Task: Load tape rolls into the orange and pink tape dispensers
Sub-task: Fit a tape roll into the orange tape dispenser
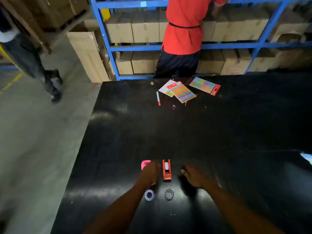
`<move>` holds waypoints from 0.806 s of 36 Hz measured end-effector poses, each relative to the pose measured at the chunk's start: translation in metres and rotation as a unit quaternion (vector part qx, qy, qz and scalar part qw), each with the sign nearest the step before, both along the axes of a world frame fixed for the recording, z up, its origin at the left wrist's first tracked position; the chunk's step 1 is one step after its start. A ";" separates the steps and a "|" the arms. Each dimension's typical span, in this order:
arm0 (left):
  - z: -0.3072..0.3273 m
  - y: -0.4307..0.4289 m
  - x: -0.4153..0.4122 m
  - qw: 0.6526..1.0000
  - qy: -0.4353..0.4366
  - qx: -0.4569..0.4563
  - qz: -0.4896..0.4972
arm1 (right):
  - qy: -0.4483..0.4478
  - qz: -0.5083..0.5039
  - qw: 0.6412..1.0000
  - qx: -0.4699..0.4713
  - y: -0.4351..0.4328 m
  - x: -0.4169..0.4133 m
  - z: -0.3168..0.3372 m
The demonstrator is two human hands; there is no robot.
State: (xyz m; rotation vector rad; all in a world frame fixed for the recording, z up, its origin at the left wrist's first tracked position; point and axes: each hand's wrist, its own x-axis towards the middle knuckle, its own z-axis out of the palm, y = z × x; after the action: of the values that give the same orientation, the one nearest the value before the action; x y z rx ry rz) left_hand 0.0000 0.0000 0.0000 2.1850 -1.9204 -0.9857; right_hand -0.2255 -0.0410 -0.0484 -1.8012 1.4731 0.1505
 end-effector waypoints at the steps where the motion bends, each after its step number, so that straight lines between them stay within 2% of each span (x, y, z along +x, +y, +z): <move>1: -0.008 -0.004 -0.004 1.000 -0.006 0.000 -0.015 | -0.005 -0.008 1.000 0.005 -0.002 0.002 -0.003; 5: -0.027 -0.010 -0.016 0.999 -0.013 0.032 -0.020 | -0.008 -0.022 0.999 0.025 -0.007 0.016 0.000; 10: -0.044 -0.012 -0.023 0.999 0.017 0.048 0.006 | -0.037 -0.052 0.997 0.036 -0.010 0.033 -0.011; 14: -0.062 -0.013 -0.026 0.990 0.125 0.044 0.053 | -0.070 -0.048 0.995 0.057 -0.005 0.048 -0.018; 18: -0.059 -0.014 -0.029 0.977 0.188 0.051 0.084 | -0.129 -0.104 0.985 0.048 0.001 0.060 -0.021; 22: -0.044 -0.009 -0.030 0.942 0.290 0.066 0.154 | -0.154 -0.149 0.977 0.022 0.006 0.059 -0.018; 29: -0.039 -0.004 -0.025 0.914 0.377 0.060 0.135 | -0.165 -0.176 0.970 0.005 0.011 0.057 0.001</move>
State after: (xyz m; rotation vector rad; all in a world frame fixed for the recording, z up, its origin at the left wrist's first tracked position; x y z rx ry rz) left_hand -0.0254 -0.0035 -0.0393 1.6595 -1.1949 -1.6015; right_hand -0.1688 -0.0303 -0.0469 -1.4417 1.5121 -0.3061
